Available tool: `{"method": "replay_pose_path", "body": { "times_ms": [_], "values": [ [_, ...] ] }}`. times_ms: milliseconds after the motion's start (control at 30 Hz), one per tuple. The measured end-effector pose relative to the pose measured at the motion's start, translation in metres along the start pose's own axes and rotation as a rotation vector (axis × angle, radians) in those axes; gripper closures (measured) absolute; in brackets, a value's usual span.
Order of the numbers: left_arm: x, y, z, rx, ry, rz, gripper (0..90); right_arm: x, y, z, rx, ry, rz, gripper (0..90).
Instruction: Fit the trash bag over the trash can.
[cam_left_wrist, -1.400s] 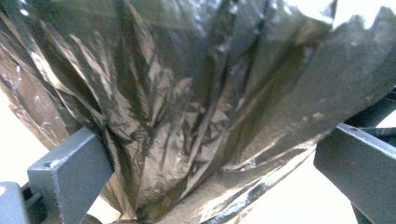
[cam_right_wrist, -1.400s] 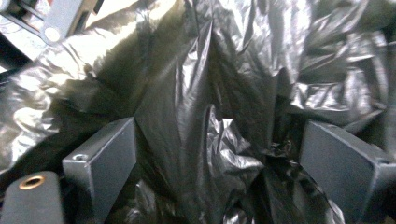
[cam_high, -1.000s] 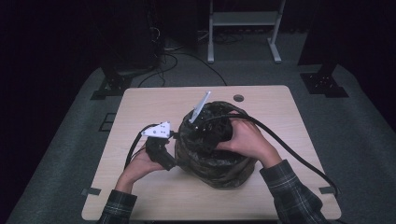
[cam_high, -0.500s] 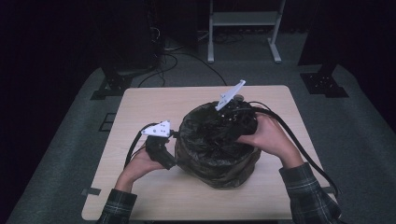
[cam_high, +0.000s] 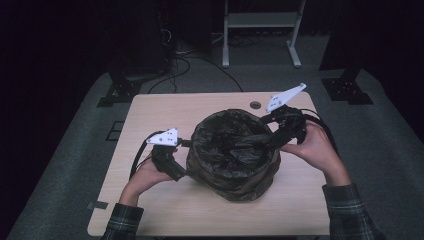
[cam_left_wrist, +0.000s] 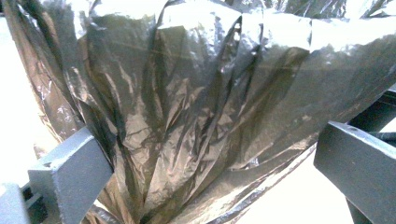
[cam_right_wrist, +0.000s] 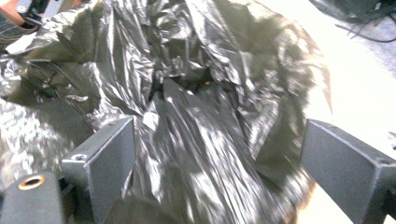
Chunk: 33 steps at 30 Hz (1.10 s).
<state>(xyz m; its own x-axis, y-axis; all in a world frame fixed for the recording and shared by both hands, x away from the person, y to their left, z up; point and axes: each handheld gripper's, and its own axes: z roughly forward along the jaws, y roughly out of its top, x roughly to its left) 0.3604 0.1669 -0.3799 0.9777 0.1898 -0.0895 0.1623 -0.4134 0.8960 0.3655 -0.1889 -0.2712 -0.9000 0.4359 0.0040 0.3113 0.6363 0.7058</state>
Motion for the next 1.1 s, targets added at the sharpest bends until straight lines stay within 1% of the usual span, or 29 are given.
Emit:
{"method": "replay_pose_path", "body": {
  "times_ms": [167,300,433,567,700,867,1033,1100],
  "values": [
    [0.000,-0.001,-0.007,0.004,0.017,0.003,0.0,-0.006,-0.017,-0.019,-0.053,-0.015,0.038,9.5],
    [-0.001,-0.002,-0.016,0.007,0.039,0.004,0.0,-0.010,-0.034,-0.034,-0.091,-0.039,0.060,9.5],
    [-0.003,-0.003,-0.025,-0.002,0.057,0.004,0.0,-0.014,-0.050,-0.045,-0.121,-0.058,0.083,9.5],
    [-0.007,-0.004,-0.032,0.005,0.077,0.006,0.0,-0.016,-0.070,-0.053,-0.146,-0.081,0.096,9.5],
    [-0.009,-0.007,-0.038,0.024,0.112,0.002,0.0,-0.019,-0.088,-0.060,-0.179,-0.098,0.117,9.6],
    [-0.013,-0.010,-0.045,0.035,0.146,0.002,0.0,-0.023,-0.112,-0.065,-0.199,-0.121,0.149,9.6],
    [-0.017,-0.014,-0.050,0.044,0.174,0.002,0.0,-0.024,-0.134,-0.064,-0.209,-0.142,0.181,9.6],
    [-0.018,-0.017,-0.051,0.057,0.193,0.009,0.0,-0.023,-0.142,-0.062,-0.212,-0.148,0.194,9.6]
  ]
}}
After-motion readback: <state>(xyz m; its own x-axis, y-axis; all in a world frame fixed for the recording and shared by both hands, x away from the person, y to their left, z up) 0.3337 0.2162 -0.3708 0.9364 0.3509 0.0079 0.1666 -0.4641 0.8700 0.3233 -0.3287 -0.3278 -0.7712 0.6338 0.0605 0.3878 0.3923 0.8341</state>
